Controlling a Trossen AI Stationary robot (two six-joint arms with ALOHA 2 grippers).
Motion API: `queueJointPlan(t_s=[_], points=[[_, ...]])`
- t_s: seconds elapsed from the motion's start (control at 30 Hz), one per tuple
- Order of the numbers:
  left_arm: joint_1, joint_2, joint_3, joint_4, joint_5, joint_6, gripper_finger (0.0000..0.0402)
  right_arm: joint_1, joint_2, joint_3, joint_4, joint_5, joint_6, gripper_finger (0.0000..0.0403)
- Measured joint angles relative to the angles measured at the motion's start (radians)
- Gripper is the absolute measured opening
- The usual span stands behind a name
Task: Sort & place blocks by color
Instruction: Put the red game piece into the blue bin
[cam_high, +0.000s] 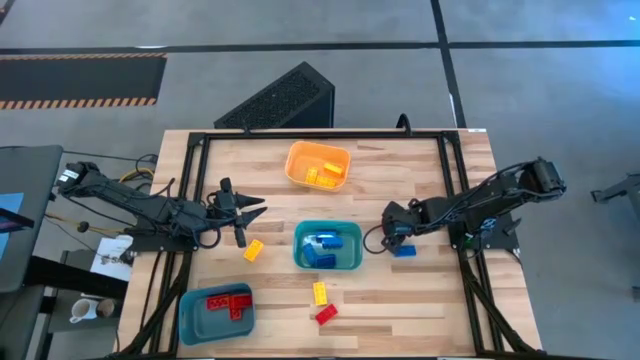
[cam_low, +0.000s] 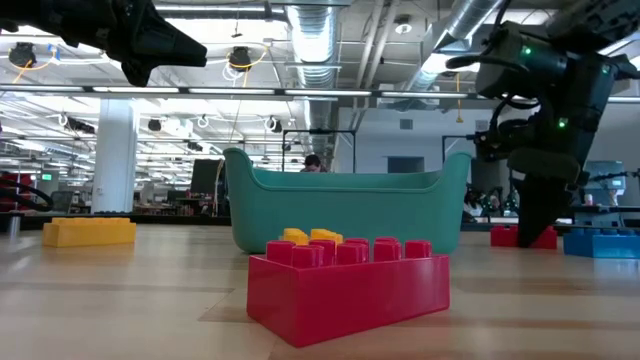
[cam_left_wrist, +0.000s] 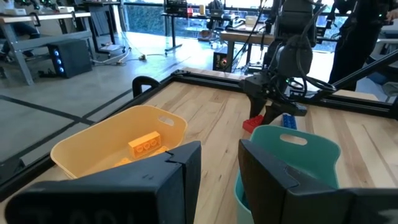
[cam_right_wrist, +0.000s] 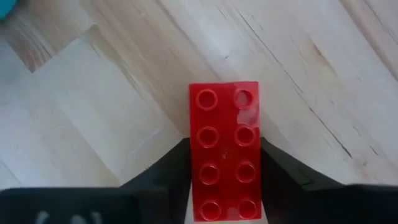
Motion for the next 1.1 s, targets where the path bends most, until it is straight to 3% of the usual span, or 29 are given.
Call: queueJointPlan(t_s=[0.13,0.33,0.5,0.63,0.9,1.1], points=[[0.000,0.000,0.000,0.000,0.013,-0.003,0.0094,0.007,-0.007,0.027,-0.015,0.001,0.003,0.0139],[0.000,0.000,0.000,-0.007,0.199,-0.060,0.0094,0.030,-0.042,0.080,-0.009,0.028,0.003,0.0157],[0.000,0.002,0.000,0.022,0.226,-0.057,0.0094,0.054,-0.043,0.141,-0.011,0.068,-0.009,0.0159],[0.000,0.032,-0.001,0.056,0.313,-0.003,0.0103,0.080,-0.043,0.200,0.003,0.091,-0.017,0.0141],[-0.001,0.179,0.000,0.262,0.352,0.063,0.0177,0.131,-0.045,0.337,0.136,0.158,-0.127,0.0165],[-0.001,0.301,-0.001,0.493,0.351,0.088,0.0241,0.158,-0.045,0.356,0.374,0.158,-0.233,0.0146]])
